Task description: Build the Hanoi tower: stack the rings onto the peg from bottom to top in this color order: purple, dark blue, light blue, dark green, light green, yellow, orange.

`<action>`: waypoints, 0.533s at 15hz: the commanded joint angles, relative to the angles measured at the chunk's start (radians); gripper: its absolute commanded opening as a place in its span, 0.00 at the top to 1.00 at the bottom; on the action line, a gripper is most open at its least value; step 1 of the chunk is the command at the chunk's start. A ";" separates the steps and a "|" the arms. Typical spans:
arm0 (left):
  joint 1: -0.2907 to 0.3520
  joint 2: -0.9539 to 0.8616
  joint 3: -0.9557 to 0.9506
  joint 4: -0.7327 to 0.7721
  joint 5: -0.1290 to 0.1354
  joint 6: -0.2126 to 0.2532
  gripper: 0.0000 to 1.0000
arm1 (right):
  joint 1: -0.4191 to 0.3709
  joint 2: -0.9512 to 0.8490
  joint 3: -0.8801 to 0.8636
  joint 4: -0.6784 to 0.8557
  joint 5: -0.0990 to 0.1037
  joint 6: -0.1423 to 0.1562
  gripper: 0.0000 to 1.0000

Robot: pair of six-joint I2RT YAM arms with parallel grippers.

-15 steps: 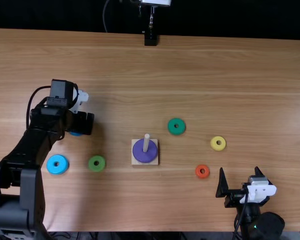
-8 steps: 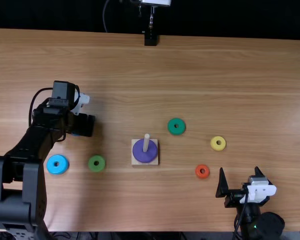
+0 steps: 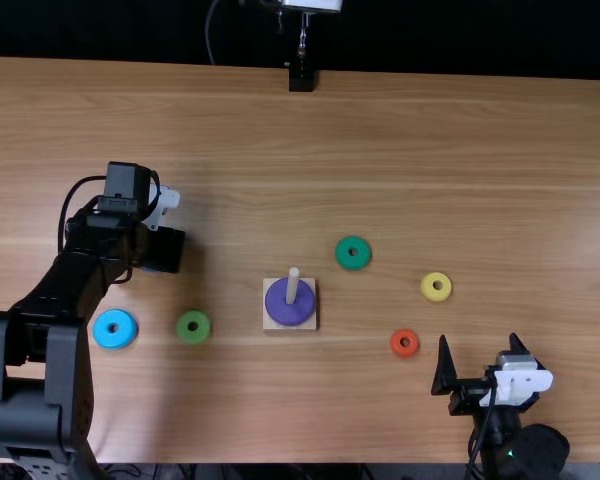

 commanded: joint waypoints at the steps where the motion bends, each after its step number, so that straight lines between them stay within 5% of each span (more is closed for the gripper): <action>1: 0.006 0.011 -0.009 -0.003 -0.009 0.019 1.00 | -0.015 -0.002 -0.071 -0.076 -0.013 0.006 0.00; 8: -0.031 -0.054 0.086 -0.020 -0.005 0.006 1.00 | -0.015 -0.002 -0.073 -0.076 -0.013 0.007 0.00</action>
